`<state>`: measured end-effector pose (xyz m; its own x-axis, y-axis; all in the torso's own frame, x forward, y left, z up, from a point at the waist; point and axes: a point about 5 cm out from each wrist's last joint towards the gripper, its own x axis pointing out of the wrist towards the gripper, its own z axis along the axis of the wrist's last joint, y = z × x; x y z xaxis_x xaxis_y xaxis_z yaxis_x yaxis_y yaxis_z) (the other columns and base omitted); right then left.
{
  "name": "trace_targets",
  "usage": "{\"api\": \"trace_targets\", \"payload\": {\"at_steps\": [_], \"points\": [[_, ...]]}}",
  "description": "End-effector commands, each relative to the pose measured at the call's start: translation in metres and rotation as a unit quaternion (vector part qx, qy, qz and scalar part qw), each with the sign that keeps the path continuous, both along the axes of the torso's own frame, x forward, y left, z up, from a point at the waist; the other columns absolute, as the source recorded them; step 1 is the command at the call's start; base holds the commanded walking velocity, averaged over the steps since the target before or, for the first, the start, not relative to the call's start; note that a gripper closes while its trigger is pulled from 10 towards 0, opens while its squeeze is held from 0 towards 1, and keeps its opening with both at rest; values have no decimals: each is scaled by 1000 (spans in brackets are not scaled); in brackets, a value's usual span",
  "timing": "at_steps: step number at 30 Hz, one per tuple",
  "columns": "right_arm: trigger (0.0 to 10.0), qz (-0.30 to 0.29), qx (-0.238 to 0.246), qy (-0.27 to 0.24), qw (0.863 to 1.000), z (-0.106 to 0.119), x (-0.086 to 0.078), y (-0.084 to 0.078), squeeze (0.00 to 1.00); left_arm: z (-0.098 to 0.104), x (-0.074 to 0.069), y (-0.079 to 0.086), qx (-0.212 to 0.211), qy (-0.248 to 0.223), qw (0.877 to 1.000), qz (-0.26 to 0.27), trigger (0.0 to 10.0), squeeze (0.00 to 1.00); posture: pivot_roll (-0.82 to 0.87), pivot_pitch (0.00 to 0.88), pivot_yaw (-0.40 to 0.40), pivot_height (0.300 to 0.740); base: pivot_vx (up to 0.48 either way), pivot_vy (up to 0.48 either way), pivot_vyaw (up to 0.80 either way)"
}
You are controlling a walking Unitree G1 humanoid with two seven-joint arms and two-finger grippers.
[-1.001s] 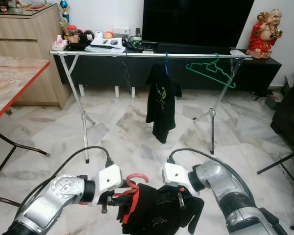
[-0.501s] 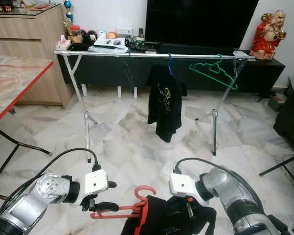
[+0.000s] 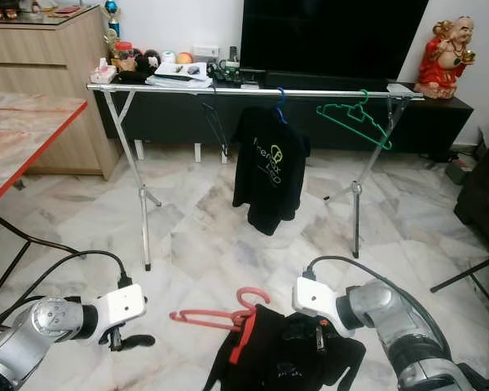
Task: Hang hanger
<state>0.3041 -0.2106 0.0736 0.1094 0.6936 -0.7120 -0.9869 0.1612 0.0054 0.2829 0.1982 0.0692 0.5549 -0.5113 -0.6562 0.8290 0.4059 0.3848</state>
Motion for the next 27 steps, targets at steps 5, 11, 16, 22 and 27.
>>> {"api": "trace_targets", "payload": {"at_steps": [5,11,16,22,27], "points": [[0,-79,34,-51,995,7,10,-6,0,-5,4,-1,-30,-26,998,51,10000,0,19,0,-59,740,0,0,0],[0,-147,70,-110,981,17,27,8,0,-22,2,3,-18,-35,994,101,10000,0,32,0,-59,740,0,0,0],[0,-106,77,-126,983,20,29,28,0,-32,-3,1,-39,-31,992,113,10000,0,35,0,-59,740,0,0,0],[0,-99,123,-156,975,40,42,50,0,-35,1,-7,-82,-46,985,145,10000,0,30,0,-62,740,0,0,0],[0,-68,149,-166,973,51,48,76,0,-35,6,-16,-120,-68,976,170,10000,0,29,0,-69,740,0,0,0]]}}
